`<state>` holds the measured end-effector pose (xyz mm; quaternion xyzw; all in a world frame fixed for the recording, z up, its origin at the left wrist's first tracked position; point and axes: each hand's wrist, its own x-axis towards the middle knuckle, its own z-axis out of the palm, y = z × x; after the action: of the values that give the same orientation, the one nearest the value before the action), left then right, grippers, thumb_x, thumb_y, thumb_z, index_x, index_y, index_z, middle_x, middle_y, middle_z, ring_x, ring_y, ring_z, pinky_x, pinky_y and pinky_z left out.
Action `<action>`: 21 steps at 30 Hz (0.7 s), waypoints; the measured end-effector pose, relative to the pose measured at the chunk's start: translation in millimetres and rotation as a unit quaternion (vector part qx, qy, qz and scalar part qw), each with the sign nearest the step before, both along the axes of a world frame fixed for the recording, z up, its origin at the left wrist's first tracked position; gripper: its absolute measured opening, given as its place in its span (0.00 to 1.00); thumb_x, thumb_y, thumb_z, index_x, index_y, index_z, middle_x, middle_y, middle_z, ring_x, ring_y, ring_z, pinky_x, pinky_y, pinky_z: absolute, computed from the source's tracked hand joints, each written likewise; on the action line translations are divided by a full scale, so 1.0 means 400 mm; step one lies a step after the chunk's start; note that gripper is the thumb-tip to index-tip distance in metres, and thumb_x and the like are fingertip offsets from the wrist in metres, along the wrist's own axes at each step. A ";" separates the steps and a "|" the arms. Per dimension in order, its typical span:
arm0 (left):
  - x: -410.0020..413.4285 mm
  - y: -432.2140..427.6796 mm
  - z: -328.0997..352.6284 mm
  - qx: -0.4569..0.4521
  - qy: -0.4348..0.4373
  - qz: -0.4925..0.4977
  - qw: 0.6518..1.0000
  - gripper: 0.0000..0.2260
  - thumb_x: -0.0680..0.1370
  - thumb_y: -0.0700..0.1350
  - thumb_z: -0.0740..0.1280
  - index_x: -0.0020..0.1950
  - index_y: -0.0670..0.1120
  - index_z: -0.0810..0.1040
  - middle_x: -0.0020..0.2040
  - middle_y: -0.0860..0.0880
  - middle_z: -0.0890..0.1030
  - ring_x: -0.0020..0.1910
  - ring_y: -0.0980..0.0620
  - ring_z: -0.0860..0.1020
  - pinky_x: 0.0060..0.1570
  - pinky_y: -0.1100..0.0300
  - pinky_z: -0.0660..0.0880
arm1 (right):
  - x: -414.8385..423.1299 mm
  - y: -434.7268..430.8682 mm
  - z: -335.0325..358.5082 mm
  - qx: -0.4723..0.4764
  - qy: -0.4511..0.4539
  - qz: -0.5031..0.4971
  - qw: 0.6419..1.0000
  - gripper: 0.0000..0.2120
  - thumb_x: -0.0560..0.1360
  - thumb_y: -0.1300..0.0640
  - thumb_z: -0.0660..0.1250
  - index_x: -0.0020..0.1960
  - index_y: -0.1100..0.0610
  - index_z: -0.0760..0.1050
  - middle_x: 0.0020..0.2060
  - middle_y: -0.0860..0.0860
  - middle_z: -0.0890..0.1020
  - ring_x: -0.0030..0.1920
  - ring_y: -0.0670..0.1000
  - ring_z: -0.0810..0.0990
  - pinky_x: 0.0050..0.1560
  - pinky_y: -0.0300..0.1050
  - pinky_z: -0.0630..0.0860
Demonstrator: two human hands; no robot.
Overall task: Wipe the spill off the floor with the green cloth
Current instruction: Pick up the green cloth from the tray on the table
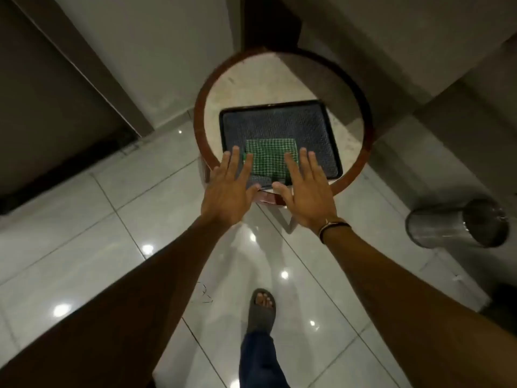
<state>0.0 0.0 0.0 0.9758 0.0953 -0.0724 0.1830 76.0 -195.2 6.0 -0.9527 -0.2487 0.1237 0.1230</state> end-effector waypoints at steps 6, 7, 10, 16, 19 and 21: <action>0.137 0.001 -0.211 0.017 -0.006 -0.045 0.999 0.34 0.89 0.54 0.58 0.89 0.45 0.46 0.90 0.39 0.43 0.89 0.37 0.44 0.87 0.38 0.51 | 0.165 0.008 -0.200 -0.035 0.022 0.074 0.996 0.33 0.88 0.44 0.56 0.88 0.57 0.52 0.88 0.61 0.51 0.88 0.66 0.49 0.86 0.67 0.54; 0.156 0.009 -0.236 0.024 -0.012 -0.060 0.998 0.34 0.89 0.53 0.59 0.89 0.44 0.46 0.90 0.38 0.43 0.89 0.37 0.44 0.87 0.38 0.51 | 0.188 0.015 -0.218 -0.038 0.021 0.086 0.995 0.32 0.88 0.46 0.57 0.87 0.59 0.54 0.88 0.61 0.53 0.87 0.67 0.51 0.85 0.68 0.56; 0.208 0.027 -0.289 0.049 -0.012 -0.089 0.995 0.37 0.87 0.52 0.64 0.89 0.42 0.48 0.89 0.36 0.46 0.89 0.36 0.46 0.86 0.41 0.49 | 0.243 0.044 -0.252 -0.048 0.022 0.115 0.992 0.37 0.87 0.41 0.59 0.87 0.60 0.53 0.88 0.61 0.53 0.87 0.66 0.51 0.86 0.65 0.55; 0.249 0.025 -0.333 0.037 -0.046 -0.066 0.996 0.29 0.88 0.45 0.63 0.88 0.41 0.58 0.89 0.38 0.55 0.89 0.36 0.51 0.86 0.41 0.58 | 0.273 0.080 -0.279 -0.088 0.009 0.137 0.987 0.34 0.88 0.46 0.60 0.88 0.57 0.52 0.88 0.59 0.54 0.87 0.65 0.52 0.85 0.65 0.56; 0.264 0.025 -0.318 0.037 -0.066 -0.065 0.995 0.26 0.87 0.40 0.64 0.85 0.40 0.65 0.87 0.39 0.62 0.88 0.37 0.54 0.82 0.41 0.65 | 0.264 0.106 -0.249 -0.085 0.001 0.119 0.989 0.30 0.85 0.66 0.60 0.86 0.59 0.58 0.87 0.59 0.59 0.86 0.65 0.57 0.83 0.65 0.63; 0.268 0.030 -0.295 0.032 -0.090 -0.061 0.994 0.25 0.86 0.35 0.65 0.84 0.40 0.68 0.87 0.40 0.64 0.88 0.37 0.54 0.81 0.43 0.67 | 0.250 0.119 -0.214 -0.060 0.003 0.097 0.994 0.33 0.80 0.74 0.60 0.84 0.59 0.62 0.86 0.58 0.63 0.84 0.65 0.62 0.79 0.66 0.69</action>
<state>107.0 12.1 -117.8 0.9877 0.0206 0.0081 0.1551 176.0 -147.4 -79.5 -0.9295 -0.3314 0.1525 0.0541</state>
